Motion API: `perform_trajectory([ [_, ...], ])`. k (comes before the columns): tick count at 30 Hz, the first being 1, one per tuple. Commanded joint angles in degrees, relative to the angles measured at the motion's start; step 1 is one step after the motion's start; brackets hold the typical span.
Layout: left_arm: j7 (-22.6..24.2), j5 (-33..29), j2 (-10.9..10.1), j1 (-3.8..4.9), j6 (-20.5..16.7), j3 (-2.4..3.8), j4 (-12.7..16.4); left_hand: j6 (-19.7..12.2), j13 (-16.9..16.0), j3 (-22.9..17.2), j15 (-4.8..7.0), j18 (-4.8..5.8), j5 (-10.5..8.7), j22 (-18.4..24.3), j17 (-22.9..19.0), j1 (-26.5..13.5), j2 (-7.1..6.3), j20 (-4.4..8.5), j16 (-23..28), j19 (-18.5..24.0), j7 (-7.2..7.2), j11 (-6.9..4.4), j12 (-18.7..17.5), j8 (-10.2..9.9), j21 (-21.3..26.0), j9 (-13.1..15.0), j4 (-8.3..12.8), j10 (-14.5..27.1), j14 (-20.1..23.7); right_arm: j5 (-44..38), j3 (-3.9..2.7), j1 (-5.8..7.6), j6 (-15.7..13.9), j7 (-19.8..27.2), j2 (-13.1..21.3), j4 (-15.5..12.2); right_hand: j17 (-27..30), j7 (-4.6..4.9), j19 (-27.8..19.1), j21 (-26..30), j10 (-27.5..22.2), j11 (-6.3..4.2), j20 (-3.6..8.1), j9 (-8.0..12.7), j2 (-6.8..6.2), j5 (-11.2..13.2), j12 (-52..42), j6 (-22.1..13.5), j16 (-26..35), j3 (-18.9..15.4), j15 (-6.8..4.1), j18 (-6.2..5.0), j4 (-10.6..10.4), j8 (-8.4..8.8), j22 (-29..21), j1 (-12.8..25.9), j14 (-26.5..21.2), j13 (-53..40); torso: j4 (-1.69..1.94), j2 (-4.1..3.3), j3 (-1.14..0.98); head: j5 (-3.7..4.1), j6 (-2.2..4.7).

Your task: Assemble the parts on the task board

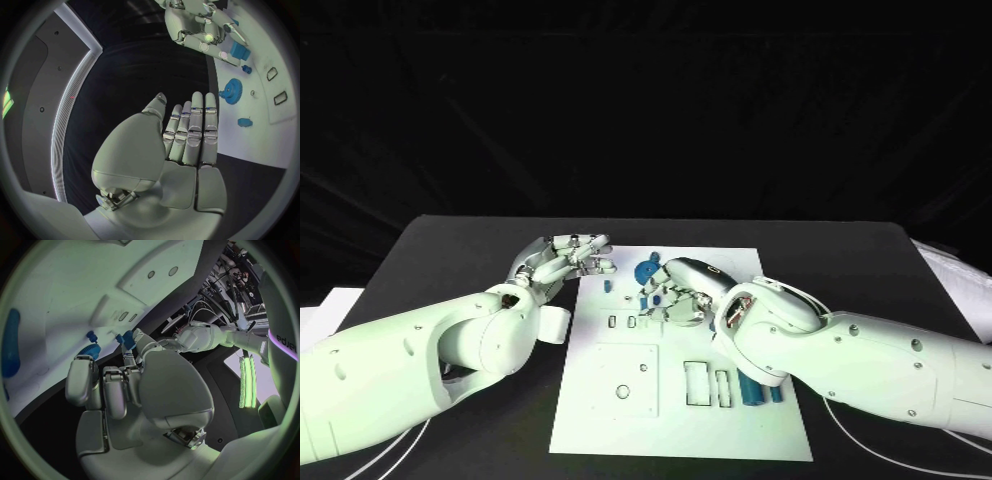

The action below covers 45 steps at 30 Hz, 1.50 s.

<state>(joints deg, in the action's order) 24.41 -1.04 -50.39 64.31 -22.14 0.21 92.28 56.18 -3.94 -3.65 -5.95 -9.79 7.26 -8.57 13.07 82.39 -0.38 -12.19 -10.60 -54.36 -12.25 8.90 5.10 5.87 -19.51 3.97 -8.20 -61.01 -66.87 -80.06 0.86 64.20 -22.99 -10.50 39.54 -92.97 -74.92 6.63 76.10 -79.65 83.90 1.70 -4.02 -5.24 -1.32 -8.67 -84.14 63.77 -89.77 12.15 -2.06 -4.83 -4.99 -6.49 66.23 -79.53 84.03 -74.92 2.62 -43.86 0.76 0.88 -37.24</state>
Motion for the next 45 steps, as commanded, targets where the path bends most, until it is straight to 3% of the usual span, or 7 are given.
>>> perform_trajectory([
  [1,0.96,-0.45,0.10,0.01,0.55,0.04,0.22,0.00,0.05,0.03,-0.05,-0.66,0.17,0.08,0.09,0.31,0.26,-0.14,0.26,0.20,-0.31,0.32,-0.10,-0.34,0.26,-0.05,0.36,-0.10,0.03,-4.92,0.14,-0.47,2.42,-2.32,-1.00,0.84,-14.97,-0.55,-0.59,0.42,2.60,-0.22,-0.08,-0.16,-0.15,-0.22,0.36,0.92,-0.18,0.16,-0.20,-0.15,0.28,0.28,-0.41,0.42,5.95,-10.53,0.00,-0.01,0.03,-0.51,-0.50],
  [5,0.93,-0.46,0.13,0.01,0.57,0.03,0.35,0.00,0.05,0.03,-0.05,-0.66,0.17,0.08,0.09,0.31,0.26,-0.14,0.26,0.20,-0.31,0.32,-0.10,-0.34,0.26,-0.05,0.36,-0.10,0.03,-6.34,0.33,-0.99,3.02,-3.35,-2.06,1.70,-14.91,-0.54,-0.62,0.44,2.55,-0.21,-0.09,-0.15,-0.24,-0.23,0.43,0.91,-0.15,0.15,-0.19,-0.16,0.35,0.30,-0.45,0.41,5.93,-10.48,0.03,-0.06,-0.09,-0.71,-0.64],
  [19,0.82,-0.46,0.31,0.01,0.75,0.03,0.54,0.00,0.05,0.03,-0.05,-0.66,0.17,0.08,0.09,0.31,0.26,-0.14,0.26,0.20,-0.31,0.32,-0.10,-0.34,0.26,-0.05,0.36,-0.10,0.03,-8.16,1.01,-1.87,5.03,-5.25,-3.86,3.53,-14.83,-0.51,-0.74,0.54,2.50,-0.19,-0.09,-0.15,-0.34,-0.23,0.51,0.92,-0.12,0.13,-0.18,-0.20,0.42,0.33,-0.64,0.44,5.92,-10.43,0.02,-0.04,-0.12,-1.04,-1.23],
  [29,0.75,-0.46,0.27,0.01,0.80,0.03,0.58,0.03,0.04,0.04,-0.05,-0.66,0.15,0.08,0.15,0.26,0.27,-0.14,0.31,0.19,-0.30,0.31,-0.13,-0.37,0.26,-0.04,0.39,-0.14,0.00,-9.39,1.09,-1.97,6.82,-6.34,-3.34,3.71,-14.73,-0.44,-0.82,0.65,2.45,-0.12,-0.13,-0.14,-0.46,0.15,0.60,0.95,-0.07,0.00,-0.12,-0.22,0.33,0.41,-0.78,0.86,5.89,-10.38,-0.01,-0.07,-0.20,-1.08,-1.54],
  [45,0.71,-0.46,0.33,0.01,0.92,0.04,0.63,0.03,0.04,0.04,-0.05,-0.66,0.15,0.08,0.15,0.26,0.27,-0.14,0.31,0.19,-0.30,0.31,-0.13,-0.37,0.26,-0.04,0.39,-0.14,0.00,-10.84,1.09,-2.02,8.86,-7.42,-3.01,3.34,-14.68,-0.45,-0.86,0.70,2.45,-0.11,-0.15,-0.14,-0.55,0.38,0.58,0.98,-0.05,-0.05,-0.10,-0.23,0.33,0.43,-0.85,1.00,5.88,-10.40,-0.07,-0.02,-0.12,-1.10,-1.72],
])
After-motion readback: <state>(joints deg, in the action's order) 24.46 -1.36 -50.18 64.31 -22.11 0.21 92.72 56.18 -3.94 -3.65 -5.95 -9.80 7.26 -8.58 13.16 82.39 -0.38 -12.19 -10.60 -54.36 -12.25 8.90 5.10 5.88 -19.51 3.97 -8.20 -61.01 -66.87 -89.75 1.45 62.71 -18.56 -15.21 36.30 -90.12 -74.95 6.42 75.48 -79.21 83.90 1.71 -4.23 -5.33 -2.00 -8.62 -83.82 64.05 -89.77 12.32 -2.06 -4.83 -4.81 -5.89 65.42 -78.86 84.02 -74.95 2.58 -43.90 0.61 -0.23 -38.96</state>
